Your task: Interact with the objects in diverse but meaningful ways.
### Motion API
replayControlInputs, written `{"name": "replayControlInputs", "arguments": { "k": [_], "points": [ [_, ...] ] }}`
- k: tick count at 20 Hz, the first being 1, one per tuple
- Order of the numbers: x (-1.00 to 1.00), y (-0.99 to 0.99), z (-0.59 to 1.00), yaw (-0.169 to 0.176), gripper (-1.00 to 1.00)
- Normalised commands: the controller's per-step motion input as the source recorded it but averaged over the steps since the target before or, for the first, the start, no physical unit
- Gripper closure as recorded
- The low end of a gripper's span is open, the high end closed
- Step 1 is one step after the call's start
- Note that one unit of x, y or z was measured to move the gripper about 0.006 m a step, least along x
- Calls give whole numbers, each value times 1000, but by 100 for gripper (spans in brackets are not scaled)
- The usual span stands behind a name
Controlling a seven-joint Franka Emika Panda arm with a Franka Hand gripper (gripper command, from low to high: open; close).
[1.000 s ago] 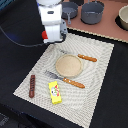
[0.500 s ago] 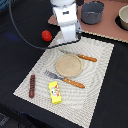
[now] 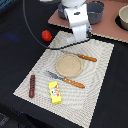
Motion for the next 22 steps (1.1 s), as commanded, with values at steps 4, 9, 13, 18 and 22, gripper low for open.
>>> {"name": "replayControlInputs", "arguments": {
  "k": [4,9,13,18,22],
  "points": [
    [266,212,-140,18,100],
    [310,108,-6,31,-100],
    [440,206,225,7,-100],
    [388,225,593,4,-100],
    [-49,-6,840,0,-100]
  ]
}}
